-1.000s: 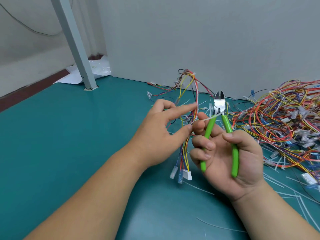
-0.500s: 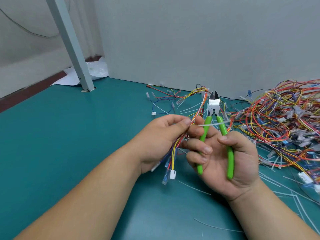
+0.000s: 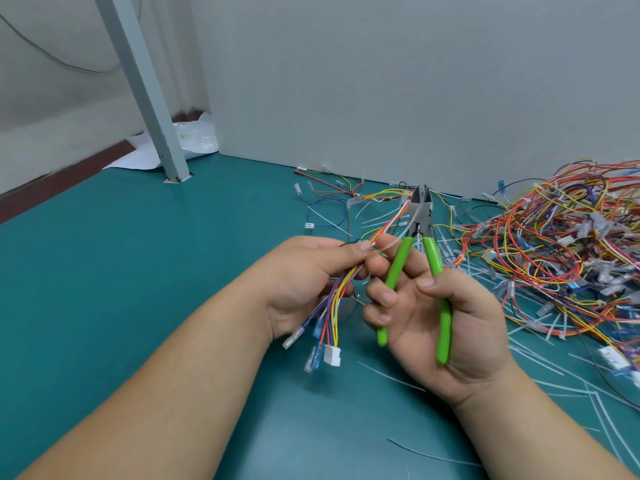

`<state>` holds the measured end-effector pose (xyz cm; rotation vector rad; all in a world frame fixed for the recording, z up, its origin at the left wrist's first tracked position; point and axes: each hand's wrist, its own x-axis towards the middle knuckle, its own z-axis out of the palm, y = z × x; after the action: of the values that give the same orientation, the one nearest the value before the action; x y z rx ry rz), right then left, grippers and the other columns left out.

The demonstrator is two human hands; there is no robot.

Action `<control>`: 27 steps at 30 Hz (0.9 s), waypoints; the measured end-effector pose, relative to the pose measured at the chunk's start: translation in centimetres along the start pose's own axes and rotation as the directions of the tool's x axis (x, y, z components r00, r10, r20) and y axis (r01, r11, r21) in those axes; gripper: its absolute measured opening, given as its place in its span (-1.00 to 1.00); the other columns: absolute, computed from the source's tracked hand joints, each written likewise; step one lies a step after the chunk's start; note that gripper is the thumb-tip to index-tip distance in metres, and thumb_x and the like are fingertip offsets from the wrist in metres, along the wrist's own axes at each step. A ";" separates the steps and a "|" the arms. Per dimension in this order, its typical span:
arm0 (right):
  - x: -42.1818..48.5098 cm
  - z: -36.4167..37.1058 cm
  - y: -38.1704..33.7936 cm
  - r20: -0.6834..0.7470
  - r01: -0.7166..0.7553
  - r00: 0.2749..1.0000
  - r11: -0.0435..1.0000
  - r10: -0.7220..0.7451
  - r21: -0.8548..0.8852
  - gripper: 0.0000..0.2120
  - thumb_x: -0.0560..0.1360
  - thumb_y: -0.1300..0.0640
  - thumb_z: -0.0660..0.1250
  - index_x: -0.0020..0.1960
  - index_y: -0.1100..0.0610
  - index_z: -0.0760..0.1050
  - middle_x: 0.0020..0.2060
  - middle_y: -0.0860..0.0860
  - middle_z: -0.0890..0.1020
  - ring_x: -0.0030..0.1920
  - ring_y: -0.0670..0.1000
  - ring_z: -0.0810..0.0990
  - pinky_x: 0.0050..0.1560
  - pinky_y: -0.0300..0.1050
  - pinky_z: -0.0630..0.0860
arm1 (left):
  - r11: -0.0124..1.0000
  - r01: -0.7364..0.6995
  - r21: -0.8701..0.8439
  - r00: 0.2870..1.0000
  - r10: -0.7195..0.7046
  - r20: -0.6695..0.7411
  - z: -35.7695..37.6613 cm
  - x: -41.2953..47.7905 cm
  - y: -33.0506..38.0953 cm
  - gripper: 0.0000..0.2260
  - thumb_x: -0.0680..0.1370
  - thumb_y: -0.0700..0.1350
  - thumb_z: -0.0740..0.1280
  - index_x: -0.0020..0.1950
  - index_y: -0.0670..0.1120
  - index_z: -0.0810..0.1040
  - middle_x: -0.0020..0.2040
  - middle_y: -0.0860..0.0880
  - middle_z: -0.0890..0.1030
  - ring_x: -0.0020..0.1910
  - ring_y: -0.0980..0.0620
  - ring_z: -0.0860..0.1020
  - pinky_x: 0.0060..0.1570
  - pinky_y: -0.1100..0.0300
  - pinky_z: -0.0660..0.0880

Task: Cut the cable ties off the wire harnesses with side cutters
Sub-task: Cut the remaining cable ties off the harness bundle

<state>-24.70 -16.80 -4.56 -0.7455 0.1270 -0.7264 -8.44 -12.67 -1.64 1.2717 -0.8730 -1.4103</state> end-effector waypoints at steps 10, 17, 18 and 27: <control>-0.1 0.4 1.8 -0.217 0.010 0.960 0.796 -0.177 -0.606 -0.55 0.33 0.09 0.32 0.22 0.05 0.59 -0.24 -0.01 0.47 -0.26 0.00 0.40 -0.26 -0.12 0.33 | 0.945 -0.268 -0.189 0.847 0.138 -0.513 1.1 1.1 0.0 -0.81 0.55 -0.04 0.46 -0.20 -0.09 0.56 -0.33 0.05 0.65 -0.48 0.14 0.43 -0.46 0.28 0.38; -0.6 0.9 2.1 -0.106 0.033 0.963 0.495 -0.250 -0.869 -0.60 0.39 -0.11 0.37 0.22 -0.14 0.62 -0.25 -0.15 0.51 -0.21 -0.10 0.47 -0.10 -0.21 0.45 | 0.891 -0.415 -0.186 0.753 0.221 -0.620 1.1 1.3 -0.2 -0.70 0.52 -0.15 0.49 -0.32 -0.03 0.44 -0.35 0.01 0.60 -0.47 0.12 0.42 -0.42 0.30 0.41; -0.5 0.9 2.1 -0.103 0.032 0.966 0.503 -0.239 -0.864 -0.59 0.39 -0.10 0.38 0.24 -0.16 0.62 -0.23 -0.19 0.58 -0.19 -0.13 0.53 -0.05 -0.20 0.47 | 0.892 -0.413 -0.183 0.756 0.225 -0.614 1.1 1.3 -0.3 -0.70 0.52 -0.15 0.50 -0.33 -0.03 0.45 -0.34 0.01 0.60 -0.46 0.12 0.42 -0.41 0.28 0.41; -0.4 1.0 2.2 -0.060 0.077 0.970 0.530 -0.237 -0.844 -0.74 0.43 -0.08 0.34 0.10 -0.18 0.64 -0.32 -0.16 0.52 -0.32 -0.10 0.44 -0.26 -0.13 0.46 | 0.884 -0.423 -0.199 0.802 0.263 -0.536 1.8 1.2 -0.7 -0.72 0.54 -0.10 0.47 -0.37 -0.04 0.61 -0.37 0.03 0.58 -0.39 0.08 0.45 -0.20 0.09 0.41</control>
<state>-23.48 -14.87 -5.34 -1.6549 0.6116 -0.9022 -10.29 -13.90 -2.25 1.0864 -0.4702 -0.8223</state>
